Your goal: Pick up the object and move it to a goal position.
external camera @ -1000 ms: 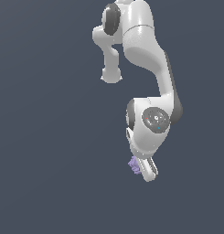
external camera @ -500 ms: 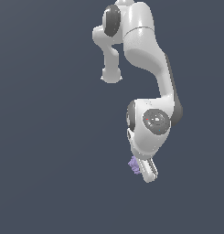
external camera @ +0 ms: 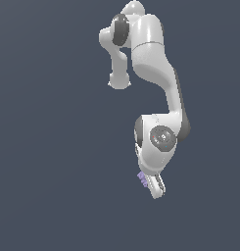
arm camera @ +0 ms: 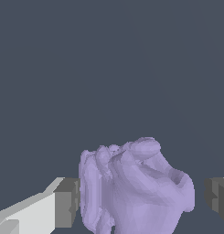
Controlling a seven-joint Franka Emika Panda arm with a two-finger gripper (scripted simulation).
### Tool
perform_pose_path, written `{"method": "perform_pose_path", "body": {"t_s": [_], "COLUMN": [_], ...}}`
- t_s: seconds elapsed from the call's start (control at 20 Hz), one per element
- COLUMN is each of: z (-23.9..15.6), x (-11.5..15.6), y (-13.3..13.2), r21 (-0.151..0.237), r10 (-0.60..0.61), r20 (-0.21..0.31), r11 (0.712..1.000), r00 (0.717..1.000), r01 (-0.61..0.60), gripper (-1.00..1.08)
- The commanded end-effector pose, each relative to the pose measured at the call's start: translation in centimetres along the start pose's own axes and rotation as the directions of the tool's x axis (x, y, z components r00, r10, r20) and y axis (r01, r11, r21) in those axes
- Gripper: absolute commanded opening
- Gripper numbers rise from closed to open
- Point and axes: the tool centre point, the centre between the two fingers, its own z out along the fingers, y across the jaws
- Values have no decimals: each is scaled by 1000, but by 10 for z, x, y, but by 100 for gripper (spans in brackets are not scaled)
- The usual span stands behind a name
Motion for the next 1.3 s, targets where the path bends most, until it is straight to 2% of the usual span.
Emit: {"method": "perform_pose_path", "body": {"t_s": [0.0,0.2,0.25,0.7,1.25], "z": [13,11,11,11,-11], "x": [-2,-2,-2,-2,3], "y": [4,3,3,3,9], "r21": [-13,-13,-13,-13,-9], "r10": [-1,-1,-1,-1,1], "r20": [2,2,2,2,1], "r11": [1000,1000,1000,1000,1000], "r00": [1000,1000,1000,1000,1000], "r01": [1,1,1,1,-1], "gripper": [100,100,-100,-100,-100]}}
